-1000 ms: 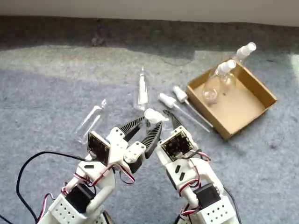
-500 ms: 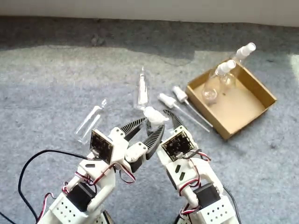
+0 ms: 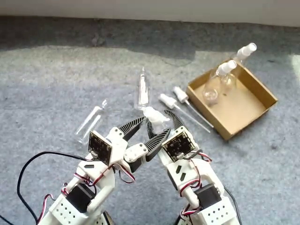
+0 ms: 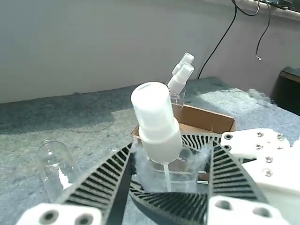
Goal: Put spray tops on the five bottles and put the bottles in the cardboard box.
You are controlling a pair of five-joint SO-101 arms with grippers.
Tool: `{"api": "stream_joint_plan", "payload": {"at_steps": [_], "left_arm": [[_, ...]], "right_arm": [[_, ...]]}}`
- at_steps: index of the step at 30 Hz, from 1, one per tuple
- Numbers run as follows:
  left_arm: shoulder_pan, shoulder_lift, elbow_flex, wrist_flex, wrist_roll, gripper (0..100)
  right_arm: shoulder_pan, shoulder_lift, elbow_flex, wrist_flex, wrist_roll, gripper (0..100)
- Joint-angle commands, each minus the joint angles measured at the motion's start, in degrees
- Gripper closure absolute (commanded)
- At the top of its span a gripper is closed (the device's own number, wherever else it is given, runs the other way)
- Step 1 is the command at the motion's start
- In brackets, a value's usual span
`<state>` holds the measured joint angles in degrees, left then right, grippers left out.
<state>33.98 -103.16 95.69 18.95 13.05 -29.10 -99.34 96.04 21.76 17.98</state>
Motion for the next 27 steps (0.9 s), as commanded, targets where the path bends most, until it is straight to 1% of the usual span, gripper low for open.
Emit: {"api": "stream_joint_plan", "payload": {"at_steps": [1,3,8,14,16,20,22,25,27], "left_arm": [[-1.10,-1.10,-0.13,0.00,-2.02,78],[-1.80,-1.10,-0.40,0.00,-2.37,78],[-1.63,-1.10,-1.01,0.09,-2.20,78],[-1.63,-1.10,-1.89,0.35,-2.29,78],[-1.63,-1.10,-3.91,3.87,-2.29,78],[-1.54,-1.10,-11.82,17.05,-2.11,78],[-1.54,-1.10,-15.87,22.42,-2.11,78],[-1.54,-1.10,-19.12,27.87,-2.02,79],[-1.54,-1.10,-19.21,30.33,-2.02,84]], "right_arm": [[3.30,-0.40,10.07,0.22,0.18,92.7],[4.79,-0.40,10.07,0.22,-0.70,92.7],[6.64,-0.40,10.07,0.22,-8.09,92.7],[9.27,-0.40,10.07,0.22,-11.43,92.7],[9.63,-0.40,10.07,0.22,-12.84,92.7],[11.38,-0.66,10.07,0.04,-15.65,92.7],[12.53,-0.92,10.07,-0.04,-17.05,92.7],[13.93,-0.92,10.07,-0.13,-19.43,92.7],[14.11,-0.92,10.07,-0.13,-20.66,92.7]]}}
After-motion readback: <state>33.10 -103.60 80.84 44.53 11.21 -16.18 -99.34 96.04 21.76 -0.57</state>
